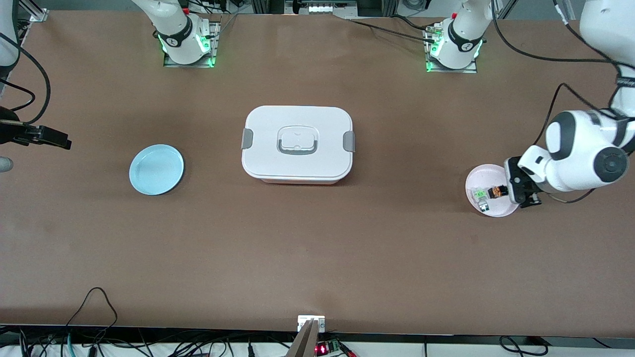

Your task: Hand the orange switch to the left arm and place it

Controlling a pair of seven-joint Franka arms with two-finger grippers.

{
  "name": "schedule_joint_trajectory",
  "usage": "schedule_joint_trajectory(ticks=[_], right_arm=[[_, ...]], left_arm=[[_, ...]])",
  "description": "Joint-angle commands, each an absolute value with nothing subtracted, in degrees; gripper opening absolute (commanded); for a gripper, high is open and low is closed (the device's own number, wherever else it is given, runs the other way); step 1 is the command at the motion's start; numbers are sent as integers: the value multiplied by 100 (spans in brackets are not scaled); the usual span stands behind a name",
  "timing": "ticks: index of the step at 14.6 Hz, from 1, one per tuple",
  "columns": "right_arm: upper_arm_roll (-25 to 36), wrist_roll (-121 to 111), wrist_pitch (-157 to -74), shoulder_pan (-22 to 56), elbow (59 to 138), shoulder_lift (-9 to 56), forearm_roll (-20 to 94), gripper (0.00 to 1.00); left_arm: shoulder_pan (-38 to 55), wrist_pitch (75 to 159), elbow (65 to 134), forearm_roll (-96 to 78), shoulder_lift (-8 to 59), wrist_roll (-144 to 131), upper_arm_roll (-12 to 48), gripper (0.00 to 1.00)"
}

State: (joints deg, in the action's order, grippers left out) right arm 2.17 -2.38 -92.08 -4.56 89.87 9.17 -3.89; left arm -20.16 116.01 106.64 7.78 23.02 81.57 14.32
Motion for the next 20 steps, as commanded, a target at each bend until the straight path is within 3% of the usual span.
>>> schedule_joint_trajectory(ticks=[1,3,9,12,15,20], right_arm=[[70,-132,-9831,-580,9919,239,-387,100],[123,-158,-10099,-589,10309,27,-317,100],[211,-211,-9492,-598,9695,44,-229,100],[193,-229,-9326,-589,9703,-17,-264,100],[211,-220,-9054,-589,9694,-62,-237,100],[211,-176,-9035,-589,9668,-62,-228,100]], left_arm=[[-2057,10175,9820,643,2259,7046,1626,100],[-2004,9241,9284,624,2268,5955,1652,100],[-1890,7509,7772,677,2259,3133,2170,100],[-1574,7076,7515,668,2128,2445,2215,100],[-1442,7337,7637,633,1663,1866,1988,100],[-19,8873,9031,589,582,536,187,100]])
